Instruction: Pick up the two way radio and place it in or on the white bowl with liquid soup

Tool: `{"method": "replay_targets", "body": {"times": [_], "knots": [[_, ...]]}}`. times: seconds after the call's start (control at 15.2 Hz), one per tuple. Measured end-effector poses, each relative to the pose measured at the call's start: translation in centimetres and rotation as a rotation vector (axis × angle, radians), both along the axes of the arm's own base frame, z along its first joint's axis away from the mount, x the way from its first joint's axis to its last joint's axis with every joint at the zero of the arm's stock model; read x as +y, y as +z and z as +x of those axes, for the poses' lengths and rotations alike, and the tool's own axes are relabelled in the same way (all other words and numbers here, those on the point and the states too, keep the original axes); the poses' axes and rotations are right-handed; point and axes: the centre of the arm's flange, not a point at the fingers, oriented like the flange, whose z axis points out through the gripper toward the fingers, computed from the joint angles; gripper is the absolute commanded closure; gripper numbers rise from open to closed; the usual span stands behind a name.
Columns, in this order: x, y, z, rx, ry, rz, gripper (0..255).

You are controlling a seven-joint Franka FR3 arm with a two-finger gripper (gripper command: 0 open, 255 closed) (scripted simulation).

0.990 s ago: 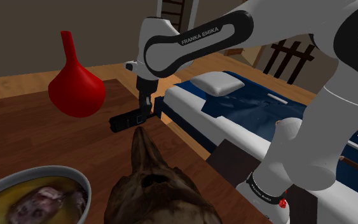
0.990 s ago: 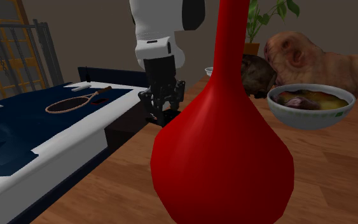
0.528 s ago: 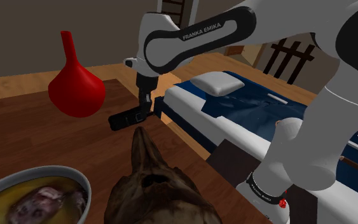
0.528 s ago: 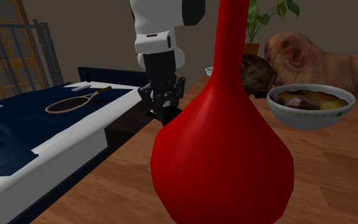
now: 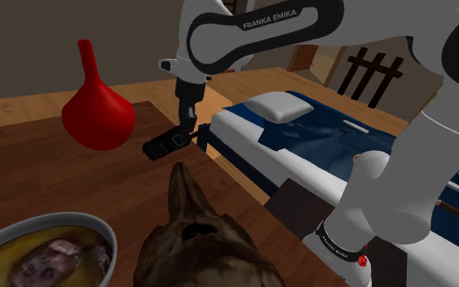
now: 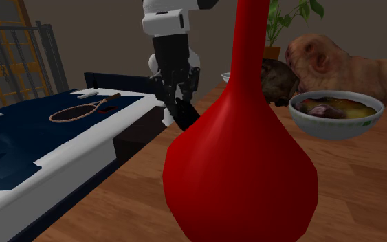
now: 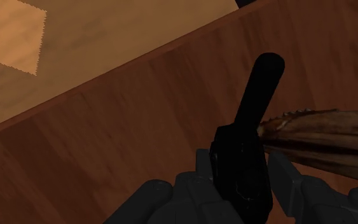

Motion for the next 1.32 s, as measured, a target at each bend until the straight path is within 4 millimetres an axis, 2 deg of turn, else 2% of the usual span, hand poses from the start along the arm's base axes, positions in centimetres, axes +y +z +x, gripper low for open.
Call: {"method": "replay_targets", "body": {"times": [1.32], "knots": [[0.1,10.6,-0.1,0.0,0.0,0.0,255]]}}
